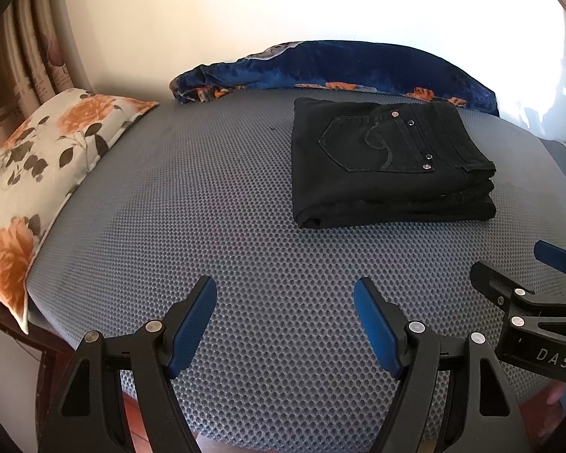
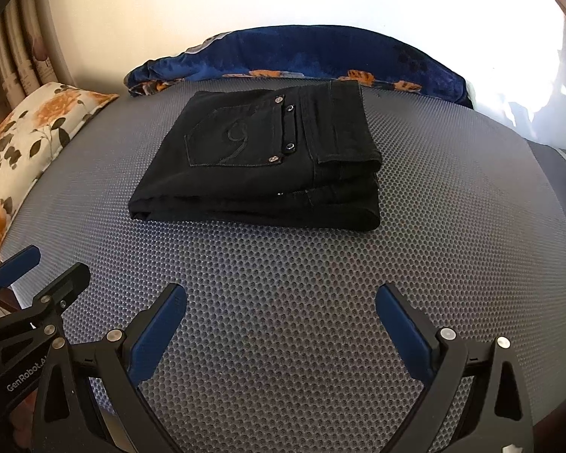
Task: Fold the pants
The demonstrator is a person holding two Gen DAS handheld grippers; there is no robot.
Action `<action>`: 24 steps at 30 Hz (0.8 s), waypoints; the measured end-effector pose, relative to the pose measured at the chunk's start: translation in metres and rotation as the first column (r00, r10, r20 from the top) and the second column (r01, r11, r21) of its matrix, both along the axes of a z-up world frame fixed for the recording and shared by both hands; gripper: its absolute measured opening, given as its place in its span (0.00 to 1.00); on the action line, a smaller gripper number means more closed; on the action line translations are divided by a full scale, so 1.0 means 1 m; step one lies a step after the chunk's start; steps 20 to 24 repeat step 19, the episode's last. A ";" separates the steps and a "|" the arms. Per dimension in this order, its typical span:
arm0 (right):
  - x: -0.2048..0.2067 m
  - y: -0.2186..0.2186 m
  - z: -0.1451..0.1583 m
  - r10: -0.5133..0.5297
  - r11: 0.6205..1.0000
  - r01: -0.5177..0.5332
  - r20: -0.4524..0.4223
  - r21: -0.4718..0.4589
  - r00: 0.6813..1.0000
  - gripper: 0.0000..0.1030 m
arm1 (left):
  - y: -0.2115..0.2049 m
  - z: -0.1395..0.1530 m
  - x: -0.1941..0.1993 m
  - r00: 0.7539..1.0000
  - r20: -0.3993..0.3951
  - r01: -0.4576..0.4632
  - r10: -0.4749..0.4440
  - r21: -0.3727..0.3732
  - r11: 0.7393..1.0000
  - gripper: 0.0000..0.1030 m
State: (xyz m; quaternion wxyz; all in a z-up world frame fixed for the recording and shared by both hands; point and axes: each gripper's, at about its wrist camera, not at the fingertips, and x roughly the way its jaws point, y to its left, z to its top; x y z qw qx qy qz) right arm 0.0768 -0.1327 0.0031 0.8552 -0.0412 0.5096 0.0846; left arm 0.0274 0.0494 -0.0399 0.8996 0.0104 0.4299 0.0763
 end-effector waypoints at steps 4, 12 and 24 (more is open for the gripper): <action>0.000 0.001 -0.001 0.003 1.000 -0.003 -0.003 0.001 1.000 0.96 | -0.001 -0.001 0.000 1.000 -0.003 0.006 -0.006 0.004 1.000 0.73; 0.000 0.000 -0.002 -0.002 1.000 0.002 -0.009 0.008 1.000 0.96 | 0.000 -0.002 0.001 1.000 -0.011 0.013 -0.013 -0.010 1.000 0.73; 0.000 0.000 -0.004 -0.001 1.000 0.001 -0.015 0.008 1.000 0.96 | 0.003 -0.003 0.002 1.000 -0.022 0.011 -0.011 -0.031 0.999 0.73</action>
